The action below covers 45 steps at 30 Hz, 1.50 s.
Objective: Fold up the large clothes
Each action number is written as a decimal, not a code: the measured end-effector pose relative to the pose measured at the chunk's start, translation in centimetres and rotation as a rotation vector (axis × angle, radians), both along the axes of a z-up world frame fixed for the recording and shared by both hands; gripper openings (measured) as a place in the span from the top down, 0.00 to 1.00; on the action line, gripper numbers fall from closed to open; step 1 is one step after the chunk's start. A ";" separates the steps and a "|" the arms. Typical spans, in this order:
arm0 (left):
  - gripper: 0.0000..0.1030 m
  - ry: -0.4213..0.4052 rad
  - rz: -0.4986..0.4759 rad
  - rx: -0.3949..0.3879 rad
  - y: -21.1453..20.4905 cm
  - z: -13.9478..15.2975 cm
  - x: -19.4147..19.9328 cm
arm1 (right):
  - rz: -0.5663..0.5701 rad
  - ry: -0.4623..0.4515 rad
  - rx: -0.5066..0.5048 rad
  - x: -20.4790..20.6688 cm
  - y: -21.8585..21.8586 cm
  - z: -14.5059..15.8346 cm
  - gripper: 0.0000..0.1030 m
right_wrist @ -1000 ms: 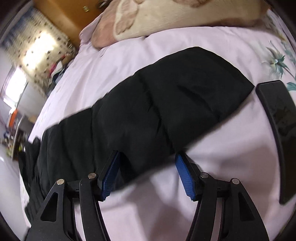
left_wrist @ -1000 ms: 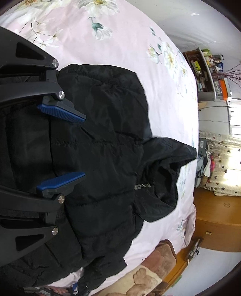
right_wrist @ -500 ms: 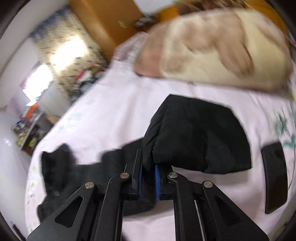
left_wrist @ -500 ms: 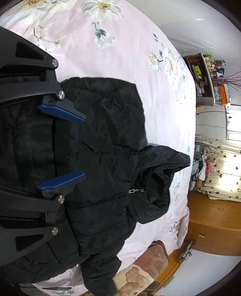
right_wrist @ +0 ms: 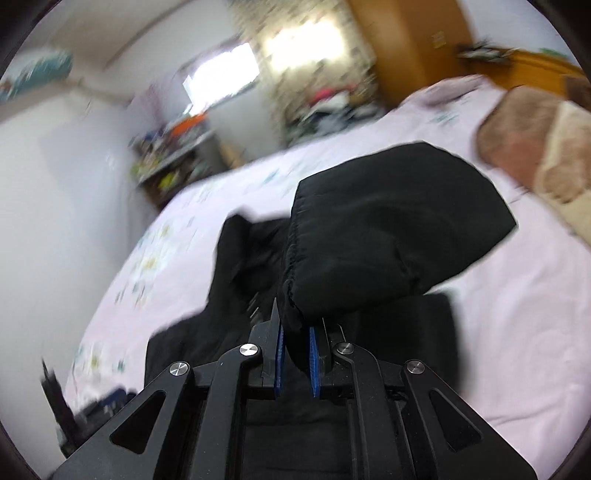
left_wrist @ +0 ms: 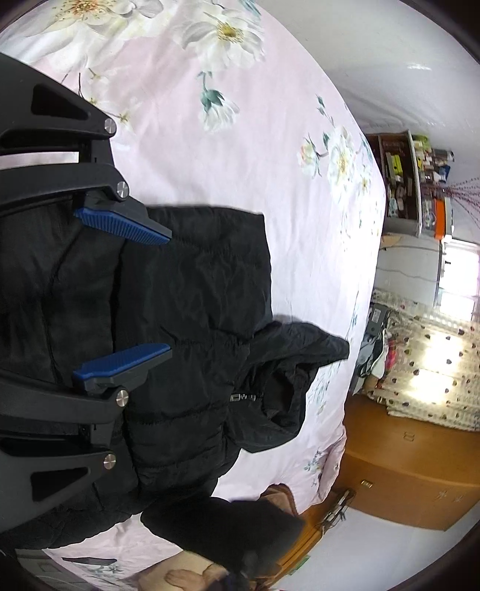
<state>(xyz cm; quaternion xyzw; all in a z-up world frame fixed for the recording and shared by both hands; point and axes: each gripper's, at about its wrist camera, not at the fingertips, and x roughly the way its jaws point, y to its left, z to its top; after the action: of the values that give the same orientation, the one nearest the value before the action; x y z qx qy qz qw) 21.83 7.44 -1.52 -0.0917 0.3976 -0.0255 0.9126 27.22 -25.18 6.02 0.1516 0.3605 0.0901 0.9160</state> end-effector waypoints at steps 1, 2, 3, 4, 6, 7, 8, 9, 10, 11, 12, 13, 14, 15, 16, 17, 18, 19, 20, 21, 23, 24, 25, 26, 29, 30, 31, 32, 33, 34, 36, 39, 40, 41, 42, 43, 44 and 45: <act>0.44 0.003 0.007 -0.002 0.4 -0.2 -0.1 | 0.032 0.029 -0.014 0.8 1.6 -1.6 0.89; 0.44 0.006 0.015 -0.003 0.8 -0.4 -0.1 | 0.061 0.060 -0.018 1.3 3.1 -3.3 0.89; 0.44 0.010 0.022 -0.003 1.2 -0.5 -0.2 | 0.083 0.090 -0.016 1.7 4.1 -4.7 0.88; 0.44 0.014 0.029 -0.004 1.6 -0.7 -0.3 | 0.107 0.126 -0.020 2.2 5.2 -6.6 0.88; 0.44 0.025 0.040 -0.006 2.2 -1.1 -0.4 | 0.148 0.197 -0.025 3.0 7.2 -10.1 0.85; 0.44 0.029 0.043 -0.006 2.4 -1.2 -0.4 | 0.165 0.224 -0.020 3.3 7.8 -11.3 0.79; 0.44 0.034 0.046 -0.006 2.5 -1.4 -0.4 | 0.186 0.259 -0.007 3.6 8.3 -12.7 0.74; 0.44 0.038 0.048 -0.007 2.6 -1.5 -0.4 | 0.203 0.289 0.014 3.7 8.6 -13.8 0.61; 0.44 0.042 0.048 -0.008 2.6 -1.6 -0.4 | 0.215 0.304 0.050 3.6 8.4 -14.5 0.54; 0.44 0.042 0.047 -0.008 2.6 -1.5 -0.3 | 0.218 0.301 0.073 3.6 8.3 -14.5 0.53; 0.44 0.038 0.042 -0.007 2.5 -1.3 -0.3 | 0.225 0.287 0.082 3.4 8.4 -14.0 0.51; 0.44 0.032 0.036 -0.007 2.3 -1.1 -0.3 | 0.233 0.276 0.083 3.1 8.3 -13.5 0.46; 0.44 0.023 0.027 -0.006 2.0 -0.7 -0.2 | 0.242 0.258 0.084 2.7 8.2 -12.7 0.44; 0.44 0.014 0.018 -0.006 1.6 -0.2 -0.1 | 0.257 0.232 0.091 2.2 8.0 -11.7 0.44; 0.44 0.001 0.008 -0.009 1.3 0.3 -0.1 | 0.271 0.207 0.099 1.7 7.6 -10.8 0.44; 0.44 -0.011 -0.001 -0.013 0.9 0.8 0.0 | 0.282 0.180 0.101 1.2 7.3 -10.0 0.44; 0.44 -0.025 -0.014 -0.017 0.3 1.4 0.2 | 0.289 0.143 0.096 0.5 6.7 -8.8 0.44; 0.43 -0.040 -0.031 -0.022 -0.4 2.0 0.6 | 0.290 0.117 0.093 0.1 5.7 -7.9 0.44; 0.42 -0.053 -0.046 -0.025 -1.0 2.4 0.9 | 0.281 0.086 0.082 -0.5 4.8 -7.1 0.44; 0.40 -0.066 -0.064 -0.028 -1.9 2.9 1.4 | 0.262 0.063 0.063 -0.8 4.3 -6.3 0.44; 0.40 -0.081 -0.104 -0.032 -3.8 3.3 2.6 | 0.179 0.037 0.000 -1.4 1.5 -6.3 0.44; 0.40 -0.088 -0.125 -0.033 -4.8 3.3 3.2 | 0.117 0.051 -0.022 -1.3 -0.5 -6.9 0.44; 0.40 -0.093 -0.148 -0.033 -5.9 3.2 3.9 | 0.072 0.069 -0.038 -1.3 -1.9 -7.4 0.45; 0.40 -0.093 -0.173 -0.035 -7.1 2.9 4.6 | 0.006 0.093 -0.074 -1.1 -3.7 -8.3 0.50; 0.42 -0.077 -0.234 -0.026 -10.1 1.3 6.4 | -0.094 0.161 -0.124 -0.1 -6.8 -10.9 0.78; 0.51 -0.054 -0.242 -0.008 -11.0 0.3 6.9 | -0.105 0.188 -0.117 0.4 -7.3 -12.0 0.78; 0.60 -0.017 -0.253 0.000 -11.5 -1.0 7.5 | -0.103 0.211 -0.113 0.9 -7.3 -13.0 0.78; 0.64 0.024 -0.256 0.011 -11.9 -2.5 8.1 | -0.096 0.233 -0.116 1.0 -7.4 -13.9 0.78; 0.69 0.061 -0.241 0.035 -12.0 -4.2 8.4 | -0.081 0.259 -0.131 1.3 -6.9 -15.2 0.78; 0.70 0.082 -0.228 0.048 -11.9 -5.5 8.4 | -0.070 0.271 -0.144 1.4 -6.5 -15.9 0.79; 0.71 0.087 -0.212 0.052 -11.5 -7.1 8.1 | -0.056 0.272 -0.160 1.2 -6.1 -16.9 0.79; 0.71 0.082 -0.209 0.079 -11.6 -7.3 7.8 | -0.049 0.277 -0.192 1.9 -5.6 -17.2 0.79; 0.71 0.090 -0.209 0.081 -11.6 -7.2 7.9 | -0.049 0.282 -0.191 1.8 -5.6 -17.2 0.79; 0.71 0.100 -0.208 0.080 -11.5 -6.9 7.9 | -0.050 0.291 -0.189 2.2 -5.8 -17.0 0.79; 0.71 0.111 -0.207 0.074 -11.5 -6.3 7.9 | -0.053 0.295 -0.189 2.2 -5.8 -16.4 0.79; 0.71 0.116 -0.204 0.057 -11.2 -5.5 7.8 | -0.056 0.277 -0.188 2.2 -5.9 -15.2 0.79; 0.71 0.109 -0.206 0.026 -10.9 -4.5 7.7 | -0.055 0.240 -0.175 1.9 -6.1 -13.9 0.79; 0.71 0.088 -0.211 0.003 -10.8 -3.6 7.8 | -0.056 0.205 -0.161 1.8 -6.2 -13.0 0.79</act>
<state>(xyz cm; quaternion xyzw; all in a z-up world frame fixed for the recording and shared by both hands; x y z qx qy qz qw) 29.60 -3.41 -5.09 -0.0488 0.4448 -0.1168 0.8867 28.97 -31.38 -6.93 0.0958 0.4539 0.0194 0.8857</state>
